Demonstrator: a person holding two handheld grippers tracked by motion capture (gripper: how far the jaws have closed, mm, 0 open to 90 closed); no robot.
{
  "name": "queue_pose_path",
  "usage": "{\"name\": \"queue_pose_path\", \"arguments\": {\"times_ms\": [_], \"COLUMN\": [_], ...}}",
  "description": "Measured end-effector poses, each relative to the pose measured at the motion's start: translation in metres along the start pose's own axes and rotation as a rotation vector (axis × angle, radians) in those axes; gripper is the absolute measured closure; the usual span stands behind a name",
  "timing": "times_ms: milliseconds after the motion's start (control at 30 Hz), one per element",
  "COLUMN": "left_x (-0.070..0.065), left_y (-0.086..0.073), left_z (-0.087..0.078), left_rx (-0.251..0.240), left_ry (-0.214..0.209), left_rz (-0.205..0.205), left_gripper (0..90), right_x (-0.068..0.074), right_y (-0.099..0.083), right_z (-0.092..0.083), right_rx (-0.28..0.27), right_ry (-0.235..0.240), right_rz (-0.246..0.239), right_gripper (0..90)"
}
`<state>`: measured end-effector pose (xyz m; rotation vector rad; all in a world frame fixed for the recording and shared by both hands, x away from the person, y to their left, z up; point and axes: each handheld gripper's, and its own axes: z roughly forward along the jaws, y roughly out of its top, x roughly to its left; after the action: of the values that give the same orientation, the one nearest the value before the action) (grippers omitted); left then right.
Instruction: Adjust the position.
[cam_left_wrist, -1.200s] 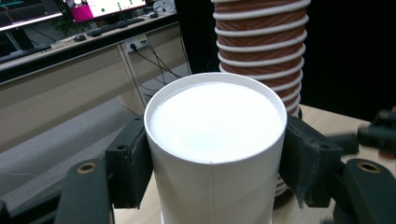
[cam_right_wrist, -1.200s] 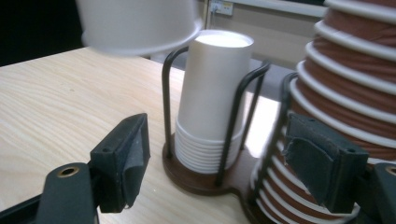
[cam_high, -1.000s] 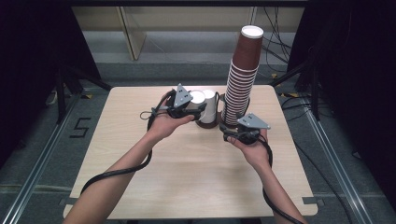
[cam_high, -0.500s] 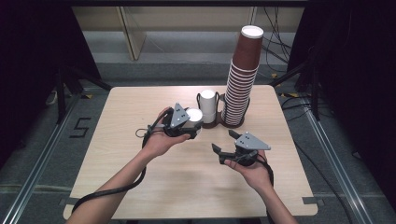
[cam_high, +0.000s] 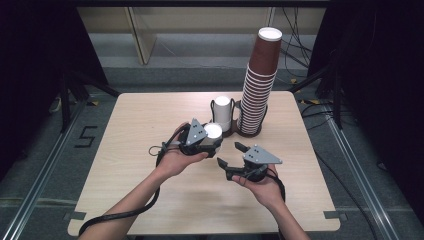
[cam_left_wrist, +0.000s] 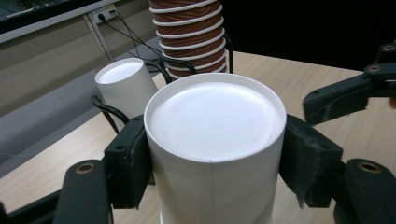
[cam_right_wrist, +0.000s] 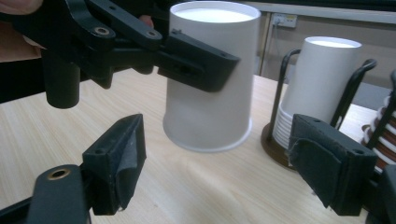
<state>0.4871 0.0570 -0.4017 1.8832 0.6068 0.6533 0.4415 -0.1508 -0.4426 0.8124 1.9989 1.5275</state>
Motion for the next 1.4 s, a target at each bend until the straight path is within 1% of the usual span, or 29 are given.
{"name": "queue_pose_path", "arguments": {"times_ms": [33, 67, 100, 133, 167, 200, 300, 367, 400, 433, 533, 567, 600, 633, 733, 833, 867, 900, 1033, 1067, 1133, 1167, 1200, 1233, 1267, 1300, 1333, 1367, 1400], "left_x": [-0.002, -0.002, -0.004, -0.005, -0.005, -0.006, -0.008, -0.009, -0.011, -0.013, -0.015, -0.016, -0.016, -0.018, -0.018, -0.019, -0.019, -0.019, -0.020, -0.020, -0.021, -0.021, -0.021, -0.021, -0.022, -0.022, -0.022, -0.022, -0.022], "left_y": [-0.001, -0.001, -0.002, -0.003, -0.003, -0.003, -0.002, -0.002, -0.001, -0.001, 0.001, 0.001, 0.001, 0.001, 0.002, 0.003, 0.003, 0.003, 0.002, 0.002, 0.003, 0.003, 0.003, 0.003, 0.003, 0.003, 0.003, 0.004, 0.004], "left_z": [0.001, 0.001, 0.002, 0.002, 0.002, 0.002, 0.003, 0.003, 0.003, 0.003, 0.002, 0.002, 0.002, 0.002, 0.002, 0.002, 0.002, 0.002, 0.002, 0.002, 0.002, 0.002, 0.002, 0.002, 0.002, 0.002, 0.001, 0.001, 0.001], "left_rx": [0.000, 0.000, -0.002, -0.003, -0.003, -0.003, -0.011, -0.013, -0.016, -0.018, -0.020, -0.021, -0.021, -0.023, -0.024, -0.027, -0.027, -0.026, -0.030, -0.031, -0.029, -0.029, -0.027, -0.027, -0.028, -0.030, -0.032, -0.034, -0.034], "left_ry": [-0.012, -0.012, -0.025, -0.030, -0.030, -0.039, -0.052, -0.057, -0.060, -0.061, -0.067, -0.070, -0.070, -0.074, -0.078, -0.079, -0.080, -0.087, -0.087, -0.087, -0.090, -0.090, -0.092, -0.094, -0.095, -0.097, -0.097, -0.099, -0.099], "left_rz": [-0.007, -0.007, -0.012, -0.016, -0.016, -0.022, -0.037, -0.038, -0.033, -0.031, -0.026, -0.023, -0.023, -0.025, -0.020, -0.026, -0.026, -0.027, -0.033, -0.030, -0.026, -0.026, -0.023, -0.022, -0.027, -0.030, -0.034, -0.040, -0.040], "left_gripper": [31.9, 31.9, 31.9, 31.9, 31.9, 31.9, 31.9, 31.9, 31.9, 32.0, 31.9, 31.9, 32.0, 31.9, 31.9, 32.0, 32.0, 31.9, 32.0, 32.0, 32.0, 32.0, 32.0, 32.0, 32.0, 32.0, 32.0, 32.0, 31.9], "right_x": [0.001, 0.001, 0.002, 0.003, 0.003, 0.002, 0.001, 0.001, 0.000, 0.001, 0.001, 0.001, 0.001, 0.002, 0.001, 0.001, 0.002, 0.001, 0.001, 0.001, 0.001, 0.001, 0.001, 0.001, 0.000, 0.000, 0.000, 0.002, 0.002], "right_y": [-0.001, -0.001, -0.003, -0.003, -0.003, -0.003, -0.003, -0.003, -0.003, -0.003, -0.003, -0.004, -0.003, -0.004, -0.004, -0.005, -0.006, -0.006, -0.006, -0.007, -0.007, -0.007, -0.007, -0.007, -0.007, -0.007, -0.007, -0.007, -0.007], "right_z": [0.005, 0.005, 0.011, 0.012, 0.012, 0.017, 0.021, 0.022, 0.023, 0.022, 0.023, 0.025, 0.024, 0.025, 0.025, 0.027, 0.027, 0.027, 0.028, 0.028, 0.028, 0.028, 0.029, 0.029, 0.029, 0.029, 0.029, 0.029, 0.029], "right_rx": [0.022, 0.022, 0.024, 0.042, 0.042, 0.037, 0.029, 0.036, 0.036, 0.050, 0.041, 0.036, 0.046, 0.037, 0.036, 0.031, 0.033, 0.044, 0.031, 0.033, 0.044, 0.046, 0.042, 0.042, 0.034, 0.032, 0.031, 0.034, 0.034], "right_ry": [0.011, 0.011, 0.015, 0.004, 0.004, -0.001, 0.007, 0.017, 0.012, 0.008, 0.001, 0.015, 0.005, -0.006, 0.002, 0.014, -0.012, -0.003, 0.007, 0.010, -0.005, -0.004, -0.005, -0.005, -0.007, -0.008, -0.008, -0.008, -0.008], "right_rz": [0.021, 0.021, 0.035, 0.049, 0.049, 0.022, 0.008, 0.016, 0.001, 0.015, 0.017, 0.017, 0.012, 0.012, 0.000, 0.015, 0.016, 0.021, 0.033, 0.032, 0.032, 0.029, 0.015, 0.015, 0.001, 0.000, 0.003, 0.019, 0.019], "right_gripper": [19.0, 19.0, 18.7, 18.4, 18.4, 18.3, 18.2, 18.2, 18.3, 18.3, 18.6, 18.7, 18.9, 19.2, 20.0, 21.4, 21.8, 22.2, 21.9, 21.8, 21.6, 21.4, 21.3, 21.3, 21.2, 21.3, 21.6, 21.8, 21.8]}}
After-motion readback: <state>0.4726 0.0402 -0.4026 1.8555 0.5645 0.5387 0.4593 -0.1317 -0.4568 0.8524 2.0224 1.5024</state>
